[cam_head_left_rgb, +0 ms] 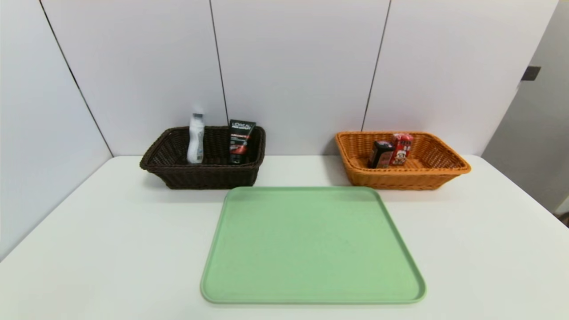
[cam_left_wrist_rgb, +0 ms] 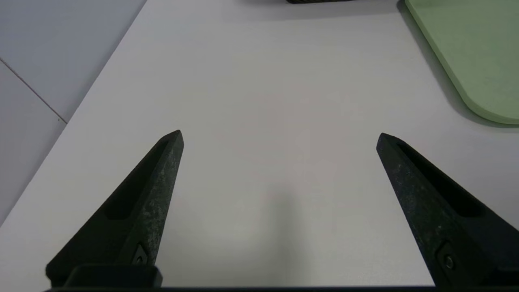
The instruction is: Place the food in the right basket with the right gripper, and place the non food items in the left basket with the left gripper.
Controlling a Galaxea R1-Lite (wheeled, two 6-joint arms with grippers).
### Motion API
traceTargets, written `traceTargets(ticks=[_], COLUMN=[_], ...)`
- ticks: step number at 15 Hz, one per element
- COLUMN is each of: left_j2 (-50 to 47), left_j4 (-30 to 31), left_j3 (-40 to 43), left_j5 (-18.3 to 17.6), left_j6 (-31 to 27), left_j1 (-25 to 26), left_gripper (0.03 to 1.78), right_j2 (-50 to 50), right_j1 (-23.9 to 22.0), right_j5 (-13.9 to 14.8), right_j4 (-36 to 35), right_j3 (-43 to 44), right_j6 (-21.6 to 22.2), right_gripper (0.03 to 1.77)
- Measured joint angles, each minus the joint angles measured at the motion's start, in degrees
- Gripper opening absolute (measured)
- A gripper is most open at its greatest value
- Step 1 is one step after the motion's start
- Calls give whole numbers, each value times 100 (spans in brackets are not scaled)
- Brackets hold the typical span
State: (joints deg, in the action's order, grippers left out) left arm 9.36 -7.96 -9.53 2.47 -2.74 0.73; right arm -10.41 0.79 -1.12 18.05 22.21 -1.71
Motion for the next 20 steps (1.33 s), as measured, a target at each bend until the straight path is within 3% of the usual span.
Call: traceTargets(ticks=[4,7,11,20], left_j2=[-267,-619,-885,-939], left_j4=[712,774,778,778], left_j3=[761,929,951,953], left_j5=[-232,-412,-401,-362], left_j6=[-108,-144,7,206], left_j1=[-27,-32,-43,-40], left_gripper=[169,169,169,169], right_j2=[636,923,1031,1048], right_j1=[-66,-77,-79,-77], right_j5=[-295,-83,-22,13], right_j4=[-1018,-1826,-1835,-1816], right_j3=[-1156,-1991,-2205,-2221], right_j6=[-129,-267,133,204], right_gripper=[170,170,170,170])
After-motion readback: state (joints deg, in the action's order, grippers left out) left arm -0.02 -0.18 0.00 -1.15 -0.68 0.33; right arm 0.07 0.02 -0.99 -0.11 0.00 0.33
